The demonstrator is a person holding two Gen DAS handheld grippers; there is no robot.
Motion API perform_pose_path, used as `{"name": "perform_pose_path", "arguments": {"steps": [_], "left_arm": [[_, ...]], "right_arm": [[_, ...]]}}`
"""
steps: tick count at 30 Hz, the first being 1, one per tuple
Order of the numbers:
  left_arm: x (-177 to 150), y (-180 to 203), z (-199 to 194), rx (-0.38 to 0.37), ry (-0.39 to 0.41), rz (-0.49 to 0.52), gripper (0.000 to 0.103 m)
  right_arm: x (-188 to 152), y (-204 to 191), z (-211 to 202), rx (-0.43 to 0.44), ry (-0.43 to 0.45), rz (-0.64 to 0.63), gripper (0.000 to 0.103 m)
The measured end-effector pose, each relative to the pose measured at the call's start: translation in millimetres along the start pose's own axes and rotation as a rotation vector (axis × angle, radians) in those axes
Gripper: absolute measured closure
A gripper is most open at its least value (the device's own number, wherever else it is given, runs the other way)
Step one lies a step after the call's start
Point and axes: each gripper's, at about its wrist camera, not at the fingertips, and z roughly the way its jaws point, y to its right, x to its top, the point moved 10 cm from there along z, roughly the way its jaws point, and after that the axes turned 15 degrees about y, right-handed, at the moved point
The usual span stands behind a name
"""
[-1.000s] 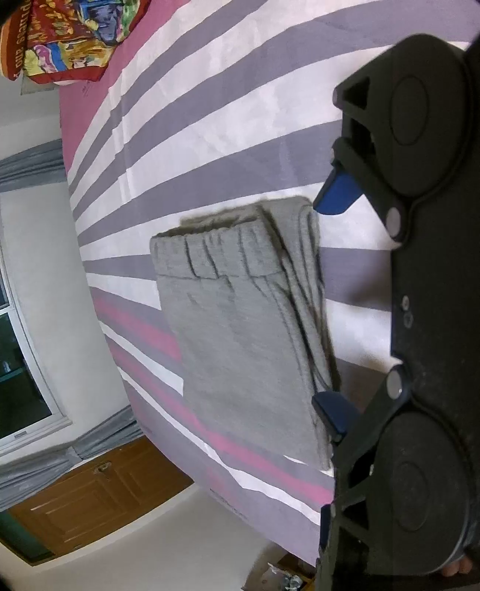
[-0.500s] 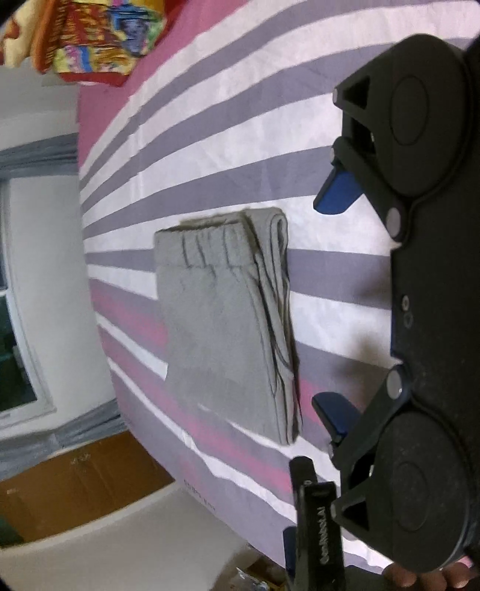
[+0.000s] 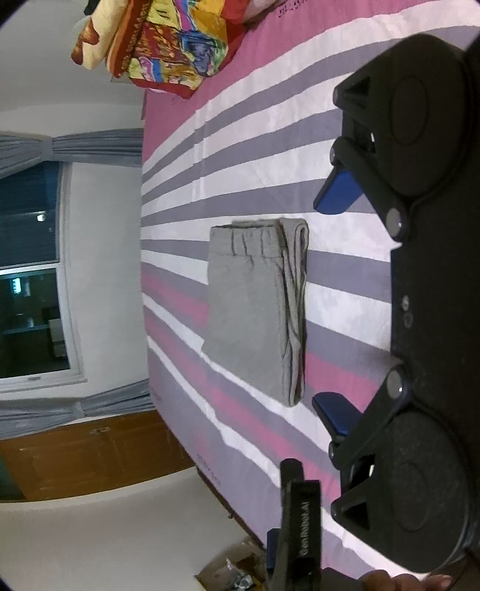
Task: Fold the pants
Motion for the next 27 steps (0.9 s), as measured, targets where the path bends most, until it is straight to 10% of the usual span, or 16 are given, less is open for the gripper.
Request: {"name": "perform_pose_path", "arguments": {"steps": [27], "left_arm": [[25, 21, -106, -0.089, 0.131, 0.010, 0.000]], "right_arm": [[30, 3, -87, -0.059, 0.175, 0.009, 0.000]]}}
